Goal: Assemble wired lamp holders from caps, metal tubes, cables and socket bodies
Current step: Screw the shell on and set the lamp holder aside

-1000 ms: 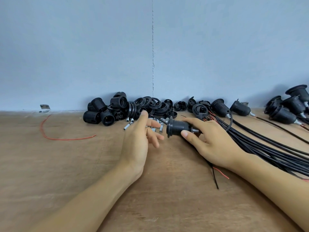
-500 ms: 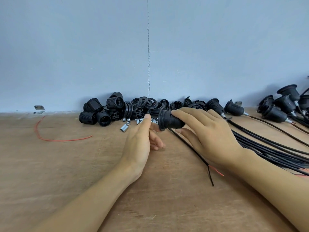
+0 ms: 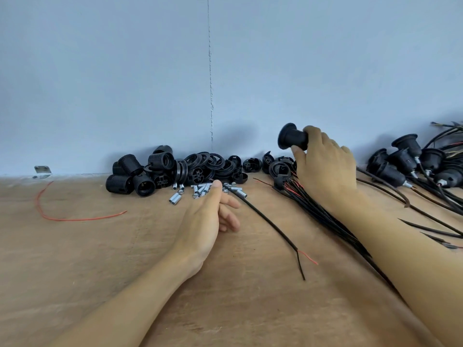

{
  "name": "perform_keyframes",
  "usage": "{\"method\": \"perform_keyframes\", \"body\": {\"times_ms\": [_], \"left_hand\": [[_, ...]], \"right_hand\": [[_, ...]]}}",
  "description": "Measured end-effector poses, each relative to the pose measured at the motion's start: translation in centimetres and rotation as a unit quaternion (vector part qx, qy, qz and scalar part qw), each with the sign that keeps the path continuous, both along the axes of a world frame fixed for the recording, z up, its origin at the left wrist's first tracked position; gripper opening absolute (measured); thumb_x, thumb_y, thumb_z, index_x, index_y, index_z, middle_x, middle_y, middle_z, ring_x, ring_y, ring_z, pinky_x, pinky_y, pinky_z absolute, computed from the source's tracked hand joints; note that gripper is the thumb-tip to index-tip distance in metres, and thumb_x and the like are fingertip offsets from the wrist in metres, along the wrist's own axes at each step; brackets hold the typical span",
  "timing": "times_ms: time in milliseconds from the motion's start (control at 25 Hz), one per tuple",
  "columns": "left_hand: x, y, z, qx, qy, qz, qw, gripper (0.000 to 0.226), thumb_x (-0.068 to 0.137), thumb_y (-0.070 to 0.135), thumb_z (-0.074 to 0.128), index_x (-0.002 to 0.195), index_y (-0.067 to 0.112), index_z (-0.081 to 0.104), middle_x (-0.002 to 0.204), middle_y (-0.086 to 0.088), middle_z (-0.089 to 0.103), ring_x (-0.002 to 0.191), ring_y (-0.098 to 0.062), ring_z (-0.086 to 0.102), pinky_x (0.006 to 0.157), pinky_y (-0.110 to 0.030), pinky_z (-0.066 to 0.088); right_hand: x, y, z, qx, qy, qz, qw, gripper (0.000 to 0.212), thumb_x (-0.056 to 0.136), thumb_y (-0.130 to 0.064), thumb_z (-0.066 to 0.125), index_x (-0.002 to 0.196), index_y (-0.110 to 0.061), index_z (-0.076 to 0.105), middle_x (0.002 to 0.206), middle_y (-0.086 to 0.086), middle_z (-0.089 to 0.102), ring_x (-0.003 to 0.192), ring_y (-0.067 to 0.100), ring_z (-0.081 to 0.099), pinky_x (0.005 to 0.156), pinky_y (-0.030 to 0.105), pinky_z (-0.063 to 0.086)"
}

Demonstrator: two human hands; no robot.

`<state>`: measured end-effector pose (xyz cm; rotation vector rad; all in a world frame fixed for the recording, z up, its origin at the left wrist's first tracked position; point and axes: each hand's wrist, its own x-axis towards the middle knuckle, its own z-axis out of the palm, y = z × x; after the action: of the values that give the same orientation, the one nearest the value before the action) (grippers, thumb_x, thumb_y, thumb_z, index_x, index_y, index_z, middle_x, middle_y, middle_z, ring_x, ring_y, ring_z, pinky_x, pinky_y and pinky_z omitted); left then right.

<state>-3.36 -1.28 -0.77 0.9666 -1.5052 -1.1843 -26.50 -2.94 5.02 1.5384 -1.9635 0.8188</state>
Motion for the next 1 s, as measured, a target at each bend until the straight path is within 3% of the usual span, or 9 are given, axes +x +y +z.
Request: {"method": "perform_keyframes", "body": {"times_ms": [120,280,480,600,680,840,1000], "left_hand": [[0.1,-0.1,-0.1,-0.002,-0.009,-0.004,1.0,0.063,0.106,0.056,0.027,0.074,0.03,0.075,0.068,-0.01,0.073,0.069,-0.017,0.07,0.07,-0.03,0.046],[0.1,-0.2,-0.4,-0.006,-0.019,-0.01,1.0,0.062,0.106,0.057,0.025,0.075,0.035,0.075,0.067,-0.007,0.073,0.069,-0.013,0.07,0.068,-0.027,0.046],[0.1,-0.4,-0.5,-0.007,-0.022,-0.017,1.0,0.062,0.105,0.057,0.026,0.076,0.033,0.075,0.067,-0.006,0.073,0.068,-0.01,0.069,0.068,-0.025,0.046],[0.1,-0.4,-0.5,-0.007,-0.024,-0.019,1.0,0.061,0.106,0.057,0.027,0.076,0.033,0.075,0.068,-0.006,0.073,0.068,-0.009,0.069,0.066,-0.023,0.046],[0.1,-0.3,-0.5,-0.009,-0.027,-0.019,0.999,0.06,0.105,0.057,0.028,0.077,0.033,0.075,0.068,-0.006,0.073,0.068,-0.009,0.07,0.065,-0.02,0.047],[0.1,-0.3,-0.6,-0.015,-0.03,-0.013,0.999,0.056,0.106,0.053,0.035,0.076,0.027,0.075,0.067,-0.006,0.073,0.066,-0.008,0.069,0.058,-0.011,0.047],[0.0,-0.3,-0.5,-0.011,-0.028,-0.008,1.0,0.053,0.107,0.047,0.039,0.076,0.023,0.074,0.066,-0.006,0.073,0.065,-0.008,0.069,0.056,-0.011,0.047]], "right_hand": [[-1.8,-2.0,-1.4,0.079,-0.133,-0.046,0.987,0.034,0.105,-0.029,0.043,0.128,-0.004,0.041,0.123,0.017,0.056,0.107,0.042,0.058,0.071,0.041,0.036],[-3.8,-3.0,-3.0,0.078,-0.257,-0.034,0.963,0.037,0.104,-0.019,0.046,0.131,0.004,0.036,0.134,0.027,0.045,0.123,0.047,0.046,0.092,0.049,0.04],[-4.4,-3.4,-3.2,0.054,-0.19,-0.095,0.976,0.043,0.099,-0.017,0.054,0.136,0.001,0.04,0.136,0.023,0.041,0.125,0.044,0.041,0.097,0.052,0.038],[-3.9,-3.4,-3.1,0.011,-0.105,-0.056,0.993,0.042,0.089,-0.005,0.058,0.13,-0.005,0.049,0.132,0.02,0.045,0.12,0.041,0.042,0.095,0.048,0.035],[-3.3,-3.6,-2.9,-0.006,-0.055,-0.017,0.998,0.03,0.091,-0.007,0.054,0.121,-0.009,0.059,0.126,0.016,0.051,0.116,0.038,0.045,0.094,0.046,0.036],[-2.3,-3.9,-2.6,0.046,-0.064,0.017,0.997,0.022,0.096,-0.021,0.053,0.11,-0.011,0.066,0.115,0.012,0.055,0.109,0.035,0.051,0.091,0.045,0.043],[-2.5,-4.3,-2.5,0.092,-0.069,-0.002,0.993,0.023,0.096,-0.02,0.055,0.114,-0.013,0.067,0.118,0.01,0.05,0.099,0.034,0.055,0.074,0.038,0.043]]}}
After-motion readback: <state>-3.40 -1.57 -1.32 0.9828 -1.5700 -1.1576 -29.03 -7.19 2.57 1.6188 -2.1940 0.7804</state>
